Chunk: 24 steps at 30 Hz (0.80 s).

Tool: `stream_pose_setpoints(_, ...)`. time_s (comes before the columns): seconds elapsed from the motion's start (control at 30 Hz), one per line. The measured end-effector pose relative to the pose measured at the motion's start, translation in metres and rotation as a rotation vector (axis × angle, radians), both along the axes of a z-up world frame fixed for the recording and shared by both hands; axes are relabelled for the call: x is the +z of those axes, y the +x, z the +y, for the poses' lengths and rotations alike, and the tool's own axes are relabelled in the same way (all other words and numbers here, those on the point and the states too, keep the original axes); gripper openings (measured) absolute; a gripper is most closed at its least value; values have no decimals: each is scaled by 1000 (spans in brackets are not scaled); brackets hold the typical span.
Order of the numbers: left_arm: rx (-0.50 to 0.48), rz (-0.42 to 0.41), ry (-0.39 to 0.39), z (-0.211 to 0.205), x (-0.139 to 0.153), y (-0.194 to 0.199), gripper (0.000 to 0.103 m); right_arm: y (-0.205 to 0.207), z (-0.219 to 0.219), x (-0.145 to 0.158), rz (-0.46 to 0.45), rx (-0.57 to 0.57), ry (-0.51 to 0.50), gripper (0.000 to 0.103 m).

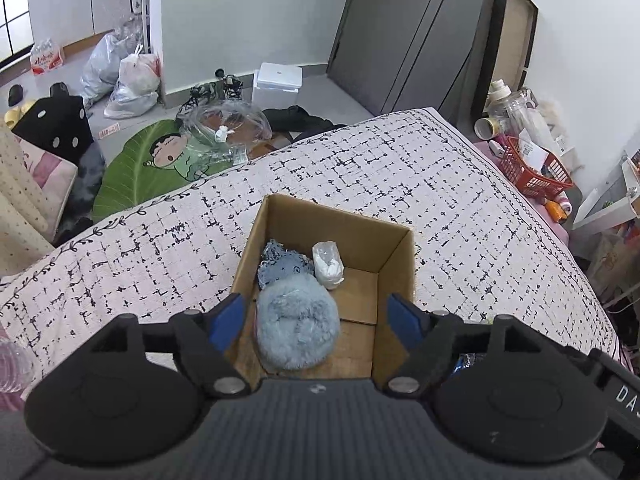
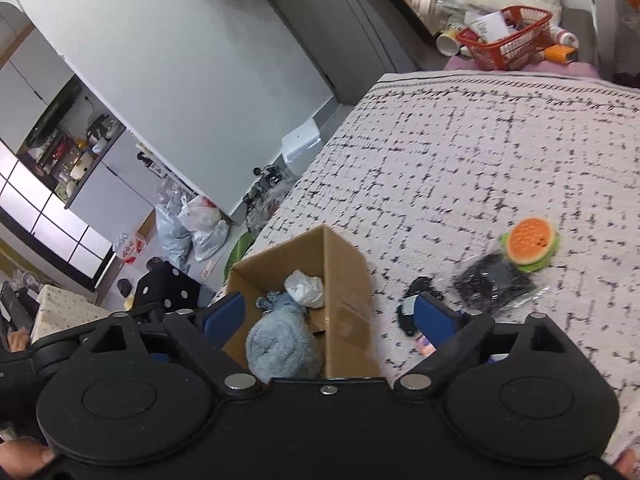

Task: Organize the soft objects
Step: 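Lower the fluffy plush into the box and open both grippers, then move both tools back toward the blue tissue pack and black plastic bag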

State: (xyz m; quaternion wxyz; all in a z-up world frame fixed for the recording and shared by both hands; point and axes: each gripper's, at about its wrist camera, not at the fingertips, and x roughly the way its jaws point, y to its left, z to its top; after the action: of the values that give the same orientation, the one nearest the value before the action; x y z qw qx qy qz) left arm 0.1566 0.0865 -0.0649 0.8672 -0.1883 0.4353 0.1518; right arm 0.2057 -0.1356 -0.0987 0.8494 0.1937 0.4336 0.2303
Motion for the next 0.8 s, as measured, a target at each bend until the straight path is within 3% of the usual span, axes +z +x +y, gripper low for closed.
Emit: stream_pose_setpoints(0.8, -78, -27, 78, -60, 26, -5, 78, -1, -67, 16, -3, -52, 24, 103)
